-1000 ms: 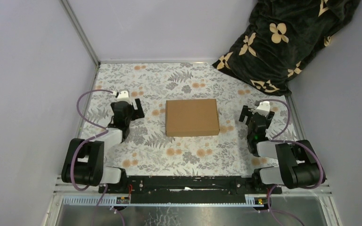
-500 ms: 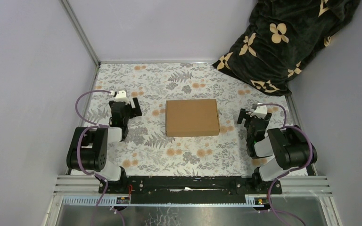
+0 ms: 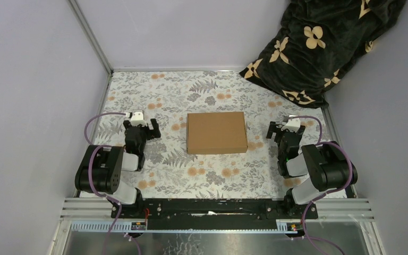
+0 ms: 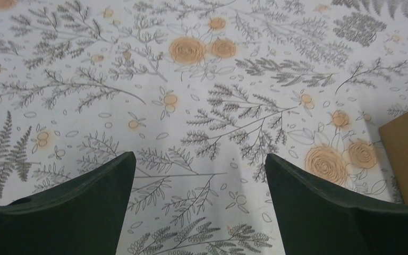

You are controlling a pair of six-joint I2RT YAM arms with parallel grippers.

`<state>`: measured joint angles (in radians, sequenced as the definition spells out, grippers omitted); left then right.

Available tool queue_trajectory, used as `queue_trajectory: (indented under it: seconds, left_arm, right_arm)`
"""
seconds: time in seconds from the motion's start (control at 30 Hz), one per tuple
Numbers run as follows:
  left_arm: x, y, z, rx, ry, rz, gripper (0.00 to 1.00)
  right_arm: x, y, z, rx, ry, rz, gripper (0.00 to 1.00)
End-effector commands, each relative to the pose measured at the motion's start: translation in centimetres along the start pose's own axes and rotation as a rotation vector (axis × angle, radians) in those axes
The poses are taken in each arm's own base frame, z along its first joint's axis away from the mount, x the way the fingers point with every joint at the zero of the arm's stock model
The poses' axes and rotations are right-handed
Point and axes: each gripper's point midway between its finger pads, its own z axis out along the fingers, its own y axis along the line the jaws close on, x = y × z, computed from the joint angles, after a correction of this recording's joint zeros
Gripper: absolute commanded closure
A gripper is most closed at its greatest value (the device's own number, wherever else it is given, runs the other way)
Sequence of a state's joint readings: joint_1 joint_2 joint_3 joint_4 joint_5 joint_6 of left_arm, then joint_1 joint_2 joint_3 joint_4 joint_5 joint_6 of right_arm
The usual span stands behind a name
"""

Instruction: Fold the paper box

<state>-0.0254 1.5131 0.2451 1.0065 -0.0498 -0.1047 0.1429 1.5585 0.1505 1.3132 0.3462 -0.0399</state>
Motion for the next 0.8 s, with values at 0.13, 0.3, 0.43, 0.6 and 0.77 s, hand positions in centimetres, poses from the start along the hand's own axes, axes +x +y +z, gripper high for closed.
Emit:
queue_trajectory:
  seconds: [0.13, 0.3, 0.43, 0.6, 0.77]
  left_arm:
    - [-4.22, -0.23, 0.54, -0.003, -0.159, 0.023, 0.01]
    - [-4.20, -0.27, 0.54, -0.002, -0.157, 0.023, 0.01]
    - [-4.25, -0.27, 0.55, -0.002, -0.158, 0.023, 0.01]
    - [-4.19, -0.25, 0.54, -0.003, -0.157, 0.023, 0.01]
    - [-4.20, -0.28, 0.55, -0.001, -0.157, 0.024, 0.01]
  right_arm:
    - [-2.33, 0.22, 0.88, -0.002, -0.071, 0.014, 0.00]
    - [-2.28, 0.15, 0.85, 0.000, -0.070, 0.014, 0.00]
    - [-2.31, 0.18, 0.87, -0.002, -0.071, 0.014, 0.00]
    - [-2.30, 0.19, 0.87, -0.002, -0.072, 0.013, 0.00]
    - [-2.31, 0.21, 0.89, -0.002, -0.071, 0.011, 0.00]
